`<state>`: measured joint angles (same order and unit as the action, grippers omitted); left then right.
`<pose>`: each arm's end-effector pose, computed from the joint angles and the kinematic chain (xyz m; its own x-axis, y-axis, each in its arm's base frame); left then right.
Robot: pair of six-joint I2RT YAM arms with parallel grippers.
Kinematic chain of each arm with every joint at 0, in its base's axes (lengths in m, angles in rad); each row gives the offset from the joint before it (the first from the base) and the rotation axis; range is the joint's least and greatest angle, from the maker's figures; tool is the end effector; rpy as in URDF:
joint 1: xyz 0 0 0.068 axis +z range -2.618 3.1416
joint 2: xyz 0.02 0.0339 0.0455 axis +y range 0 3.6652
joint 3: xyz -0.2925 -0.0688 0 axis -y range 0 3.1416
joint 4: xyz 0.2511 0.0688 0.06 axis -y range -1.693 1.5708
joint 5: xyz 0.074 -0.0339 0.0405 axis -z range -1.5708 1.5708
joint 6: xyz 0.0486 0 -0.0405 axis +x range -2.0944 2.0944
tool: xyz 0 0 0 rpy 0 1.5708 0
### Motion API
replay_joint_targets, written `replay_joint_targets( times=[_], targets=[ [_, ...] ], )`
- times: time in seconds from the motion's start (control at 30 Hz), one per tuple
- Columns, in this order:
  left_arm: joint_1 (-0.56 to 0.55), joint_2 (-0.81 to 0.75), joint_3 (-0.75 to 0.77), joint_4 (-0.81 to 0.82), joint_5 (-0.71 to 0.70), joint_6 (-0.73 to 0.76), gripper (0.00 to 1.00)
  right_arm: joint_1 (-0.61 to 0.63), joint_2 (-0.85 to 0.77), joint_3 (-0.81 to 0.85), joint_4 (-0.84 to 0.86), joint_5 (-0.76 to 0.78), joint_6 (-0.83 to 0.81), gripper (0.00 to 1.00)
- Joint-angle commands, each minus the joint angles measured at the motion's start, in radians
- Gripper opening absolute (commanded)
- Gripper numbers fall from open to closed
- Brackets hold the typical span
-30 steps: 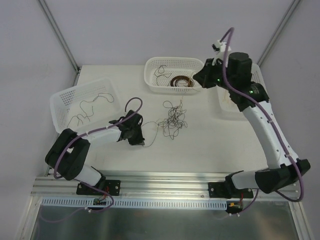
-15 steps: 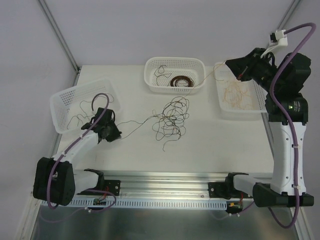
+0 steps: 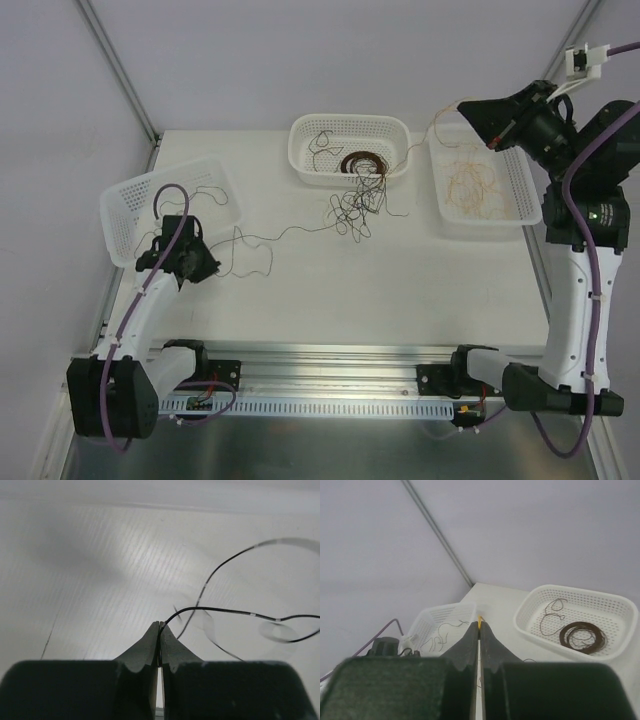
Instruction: Untangle the cables
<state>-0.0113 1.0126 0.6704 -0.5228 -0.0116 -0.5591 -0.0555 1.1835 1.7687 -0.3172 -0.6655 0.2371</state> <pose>0.2013 -0.0017 0.2406 -0.6472 -0.5231 -0.5546 -0.4005 0.8523 -0.3366 0.1953 0.0192 0.6028 0.1276 0.1780 -0.9757 -0.5976 0.7990 0.0676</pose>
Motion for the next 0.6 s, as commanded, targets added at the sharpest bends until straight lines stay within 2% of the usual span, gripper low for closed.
replay_joint_targets(
  times=[0.0,0.1,0.13,0.23,0.3,0.33,0.37,0.4,0.5,0.57],
  targets=[
    [0.005,-0.017,0.008,-0.032,0.085,0.042,0.01,0.051,0.024,-0.031,0.04,-0.097,0.025,0.01],
    [0.005,-0.028,-0.014,-0.022,0.205,0.03,0.11,0.155,0.051,-0.058,-0.054,-0.137,-0.034,0.01],
    [0.001,-0.043,-0.017,-0.019,0.231,0.025,0.18,0.217,0.051,-0.063,-0.121,-0.102,-0.107,0.01],
    [-0.05,-0.097,-0.022,0.003,0.292,0.01,0.29,0.307,0.048,-0.112,-0.155,-0.04,-0.169,0.01],
    [-0.07,-0.121,-0.011,0.006,0.323,0.004,0.34,0.321,0.05,-0.158,-0.161,-0.025,-0.168,0.01],
    [-0.076,-0.141,-0.006,0.006,0.338,0.002,0.41,0.332,0.051,-0.172,-0.166,-0.013,-0.167,0.01],
    [-0.087,-0.15,0.007,0.006,0.351,0.001,0.59,0.341,0.051,-0.182,-0.166,-0.009,-0.173,0.01],
    [-0.091,-0.161,0.015,0.007,0.372,0.002,0.68,0.351,0.051,-0.199,-0.166,-0.005,-0.174,0.01],
    [-0.128,-0.195,0.046,0.033,0.415,0.022,0.85,0.393,0.057,-0.212,-0.168,0.0,-0.177,0.01],
    [-0.156,-0.201,0.073,0.064,0.438,0.031,0.88,0.427,0.061,-0.213,-0.171,0.01,-0.177,0.01]
  ],
)
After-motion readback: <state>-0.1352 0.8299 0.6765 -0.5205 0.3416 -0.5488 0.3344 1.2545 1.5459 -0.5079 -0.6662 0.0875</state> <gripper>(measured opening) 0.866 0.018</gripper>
